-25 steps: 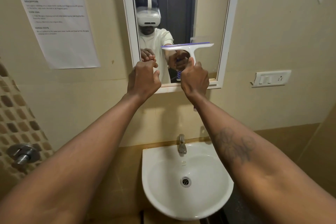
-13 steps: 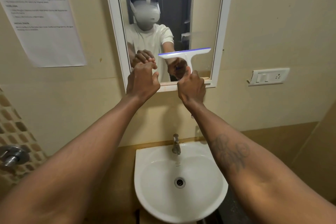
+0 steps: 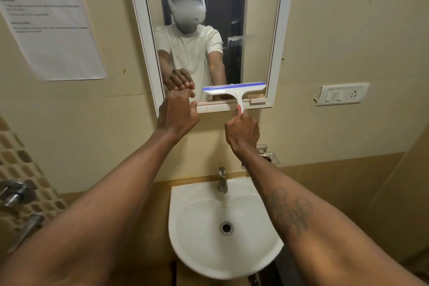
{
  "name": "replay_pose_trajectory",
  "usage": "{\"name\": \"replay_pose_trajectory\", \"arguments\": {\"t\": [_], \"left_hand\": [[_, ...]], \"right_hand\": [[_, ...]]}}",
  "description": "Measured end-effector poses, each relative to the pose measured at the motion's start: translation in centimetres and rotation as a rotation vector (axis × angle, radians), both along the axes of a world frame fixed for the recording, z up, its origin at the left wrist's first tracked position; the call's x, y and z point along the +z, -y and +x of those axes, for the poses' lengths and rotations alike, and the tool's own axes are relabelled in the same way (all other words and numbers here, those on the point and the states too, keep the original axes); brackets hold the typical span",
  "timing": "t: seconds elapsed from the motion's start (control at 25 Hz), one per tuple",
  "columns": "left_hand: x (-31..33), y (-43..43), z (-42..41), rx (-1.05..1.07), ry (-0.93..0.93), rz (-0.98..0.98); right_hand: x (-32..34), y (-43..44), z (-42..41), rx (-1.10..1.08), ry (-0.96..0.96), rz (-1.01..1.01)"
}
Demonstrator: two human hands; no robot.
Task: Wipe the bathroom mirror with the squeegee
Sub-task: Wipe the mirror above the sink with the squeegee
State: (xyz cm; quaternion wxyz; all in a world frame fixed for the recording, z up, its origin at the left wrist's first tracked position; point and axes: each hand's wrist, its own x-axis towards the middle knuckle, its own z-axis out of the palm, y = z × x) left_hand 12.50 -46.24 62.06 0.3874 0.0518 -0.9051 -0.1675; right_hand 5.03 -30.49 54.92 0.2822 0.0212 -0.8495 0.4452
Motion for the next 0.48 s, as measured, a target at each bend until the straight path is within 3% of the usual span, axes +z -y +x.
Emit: {"name": "replay_pose_trajectory", "arguments": {"t": [0.24,0.48], "left_hand": [[-0.1,-0.6,0.6,-0.005,0.007,0.003],[0.3,-2.0,1.5,-0.017,0.032,0.01]], "right_hand": [[-1.0,-0.5,1.7,-0.013,0.12,0.029],[2.3,-1.6,2.2,-0.004,0.165,0.06]]}}
